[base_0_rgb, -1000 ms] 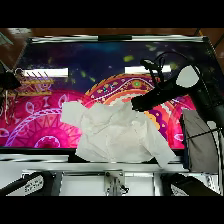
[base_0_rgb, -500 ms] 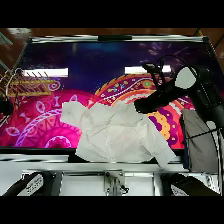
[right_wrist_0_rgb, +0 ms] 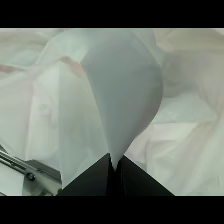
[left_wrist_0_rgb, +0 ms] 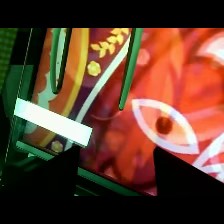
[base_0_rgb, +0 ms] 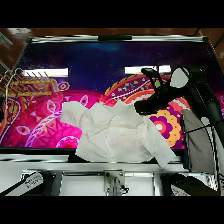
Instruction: Fold the shirts.
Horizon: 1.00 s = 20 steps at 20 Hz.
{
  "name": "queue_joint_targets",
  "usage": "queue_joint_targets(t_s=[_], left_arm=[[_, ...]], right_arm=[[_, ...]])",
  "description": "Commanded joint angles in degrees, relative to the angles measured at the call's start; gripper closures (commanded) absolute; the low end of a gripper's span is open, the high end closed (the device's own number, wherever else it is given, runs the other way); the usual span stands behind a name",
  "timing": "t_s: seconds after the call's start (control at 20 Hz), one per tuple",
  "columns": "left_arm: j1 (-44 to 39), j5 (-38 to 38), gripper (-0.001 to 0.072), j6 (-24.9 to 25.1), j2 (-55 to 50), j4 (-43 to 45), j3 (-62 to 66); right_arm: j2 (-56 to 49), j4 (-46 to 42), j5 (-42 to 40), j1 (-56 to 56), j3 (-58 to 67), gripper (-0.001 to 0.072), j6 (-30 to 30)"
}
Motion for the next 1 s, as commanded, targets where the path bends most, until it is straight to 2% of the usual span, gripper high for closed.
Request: queue_joint_targets(t_s=[0.0,0.25,0.5,0.55,0.6,0.85,0.95], left_arm=[[1.27,3.19,0.0185,2.78,-7.13,0.13,0.87],[1.31,3.06,0.0186,3.87,-14.27,0.15,4.87],[1.33,3.04,0.0216,5.75,-19.96,0.68,5.42],[1.44,3.23,0.0255,5.75,-20.96,1.31,5.44],[1.64,3.23,0.0264,5.73,-21.86,1.46,5.81],[1.75,3.28,0.0277,5.75,-24.87,1.46,8.92],[1.75,3.21,0.0413,6.23,-25.40,1.42,9.62]], right_arm=[[-0.61,-0.17,0.94,0.07,-0.02,0.0651,0.00],[-0.61,-0.17,1.01,0.07,-0.02,0.0652,0.02],[-0.61,-0.15,1.01,0.07,-0.02,0.0651,0.92],[-0.61,-0.15,1.01,0.07,-0.02,0.0651,1.42],[-0.61,-0.13,1.01,0.07,-0.02,0.0651,1.77],[-0.61,-0.13,0.98,0.07,-0.02,0.0651,2.25],[-0.61,-0.13,0.94,0.07,-0.02,0.0651,2.34]])
